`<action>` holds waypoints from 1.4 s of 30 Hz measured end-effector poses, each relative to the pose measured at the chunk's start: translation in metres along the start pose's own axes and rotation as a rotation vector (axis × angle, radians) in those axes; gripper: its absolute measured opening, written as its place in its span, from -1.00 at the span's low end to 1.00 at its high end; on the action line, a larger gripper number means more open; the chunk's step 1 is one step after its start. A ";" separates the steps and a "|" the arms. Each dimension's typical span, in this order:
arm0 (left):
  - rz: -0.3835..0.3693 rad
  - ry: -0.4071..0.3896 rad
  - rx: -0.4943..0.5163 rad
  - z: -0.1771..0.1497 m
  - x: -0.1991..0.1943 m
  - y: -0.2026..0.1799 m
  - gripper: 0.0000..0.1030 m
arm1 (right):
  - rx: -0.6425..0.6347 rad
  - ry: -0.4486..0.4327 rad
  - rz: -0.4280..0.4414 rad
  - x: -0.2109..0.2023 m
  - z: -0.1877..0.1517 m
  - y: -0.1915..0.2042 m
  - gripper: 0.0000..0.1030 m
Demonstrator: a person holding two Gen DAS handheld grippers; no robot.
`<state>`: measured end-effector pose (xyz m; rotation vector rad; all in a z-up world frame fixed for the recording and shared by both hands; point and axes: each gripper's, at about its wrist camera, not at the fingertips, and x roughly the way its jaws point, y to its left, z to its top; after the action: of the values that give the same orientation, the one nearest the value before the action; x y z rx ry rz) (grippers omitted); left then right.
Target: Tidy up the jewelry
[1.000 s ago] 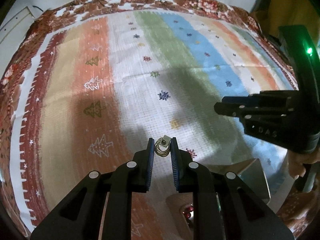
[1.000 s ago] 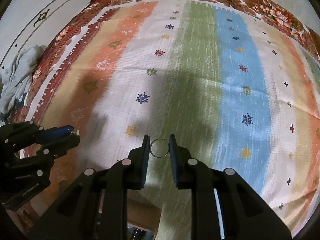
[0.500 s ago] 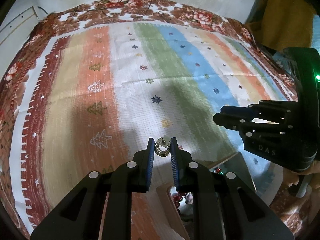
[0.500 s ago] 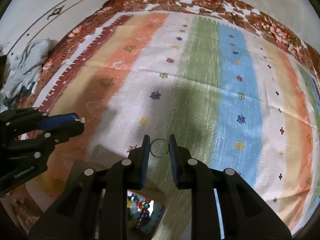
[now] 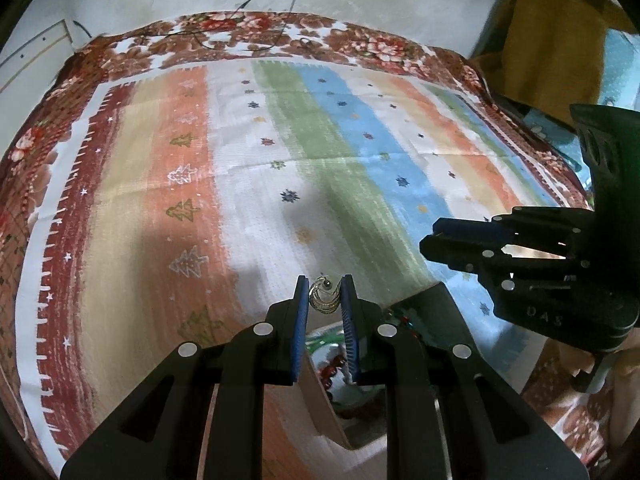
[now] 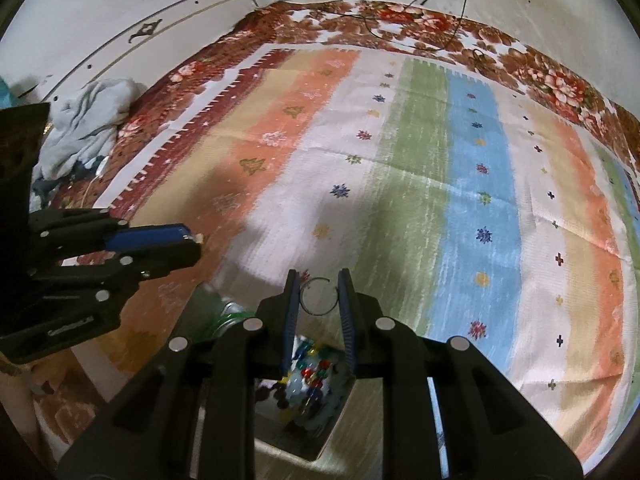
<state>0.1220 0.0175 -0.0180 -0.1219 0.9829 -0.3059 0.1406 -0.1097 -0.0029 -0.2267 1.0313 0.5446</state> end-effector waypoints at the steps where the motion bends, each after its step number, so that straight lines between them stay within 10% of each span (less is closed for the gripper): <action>1: -0.005 -0.001 0.003 -0.003 -0.001 -0.002 -0.69 | -0.004 -0.003 0.010 -0.003 -0.004 0.002 -0.60; 23: -0.036 0.041 0.034 -0.039 0.003 -0.025 -0.69 | 0.017 0.018 0.077 -0.017 -0.049 0.012 -0.59; 26: -0.038 0.041 0.024 -0.040 0.002 -0.023 -0.65 | 0.048 0.013 0.094 -0.019 -0.050 0.007 -0.25; 33: -0.038 0.018 0.003 -0.045 -0.004 -0.020 -0.36 | 0.049 -0.018 0.079 -0.030 -0.063 0.005 0.00; 36: -0.022 0.001 0.005 -0.048 -0.006 -0.021 0.16 | 0.052 -0.050 0.060 -0.038 -0.068 0.002 0.22; 42: -0.013 -0.024 -0.004 -0.056 -0.011 -0.021 0.52 | 0.063 -0.088 0.033 -0.049 -0.080 -0.002 0.45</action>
<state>0.0652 0.0032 -0.0348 -0.1356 0.9589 -0.3134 0.0625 -0.1615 -0.0015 -0.1289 0.9663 0.5468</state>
